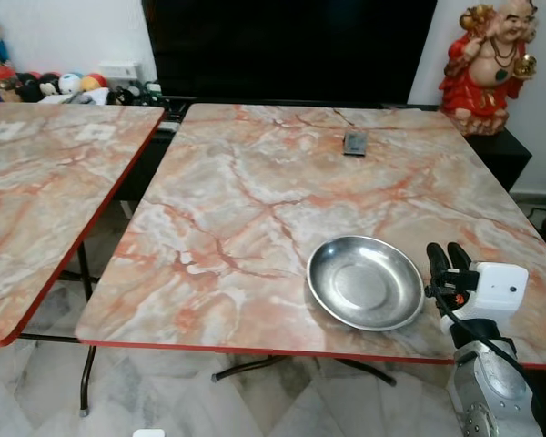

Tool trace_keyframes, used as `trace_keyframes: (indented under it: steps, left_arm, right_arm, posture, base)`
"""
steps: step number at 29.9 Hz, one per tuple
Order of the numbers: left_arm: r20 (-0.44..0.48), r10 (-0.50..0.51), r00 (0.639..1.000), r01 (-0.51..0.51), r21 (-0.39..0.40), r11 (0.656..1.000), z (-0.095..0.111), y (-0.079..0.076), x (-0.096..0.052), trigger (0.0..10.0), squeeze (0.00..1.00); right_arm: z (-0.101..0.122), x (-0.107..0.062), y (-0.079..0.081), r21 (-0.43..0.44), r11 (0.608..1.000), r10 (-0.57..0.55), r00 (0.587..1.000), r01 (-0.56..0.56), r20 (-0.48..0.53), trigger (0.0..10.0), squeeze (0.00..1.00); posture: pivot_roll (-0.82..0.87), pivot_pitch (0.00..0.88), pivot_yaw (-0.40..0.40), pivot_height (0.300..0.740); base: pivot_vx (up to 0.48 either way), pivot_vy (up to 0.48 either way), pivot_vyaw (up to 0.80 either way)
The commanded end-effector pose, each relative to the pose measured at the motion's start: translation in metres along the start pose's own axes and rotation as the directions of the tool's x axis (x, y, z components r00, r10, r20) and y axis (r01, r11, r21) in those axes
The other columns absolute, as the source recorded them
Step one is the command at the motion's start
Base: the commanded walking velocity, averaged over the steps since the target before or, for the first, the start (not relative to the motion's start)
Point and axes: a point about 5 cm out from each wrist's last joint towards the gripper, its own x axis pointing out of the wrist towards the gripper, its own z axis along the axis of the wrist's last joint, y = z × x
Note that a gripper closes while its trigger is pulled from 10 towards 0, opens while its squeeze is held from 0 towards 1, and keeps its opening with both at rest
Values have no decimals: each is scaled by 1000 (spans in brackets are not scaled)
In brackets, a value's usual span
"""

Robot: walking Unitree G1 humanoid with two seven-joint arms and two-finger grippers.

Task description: Setting the table

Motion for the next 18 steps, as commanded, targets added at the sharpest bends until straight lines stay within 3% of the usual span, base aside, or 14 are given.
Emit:
trace_keyframes:
  steps: [1, 18]
  left_arm:
    - [-18, 14, 1000, -14, -9, 1000, -6, 6, -2, 10000, 0]
    - [-5, 16, 1000, -16, -24, 1000, -1, 6, -1, 10000, 0]
  right_arm:
    - [0, 2, 5, 25, 1000, 4, 1000, -4, 10, 10000, 0]
    - [2, 6, 16, 39, 999, 3, 1000, -4, 27, 10000, 0]
  posture:
    - [-68, 60, -32, 740]
    - [-56, 93, -18, 740]
  base:
    - [0, 480, 0]
    - [0, 480, 0]
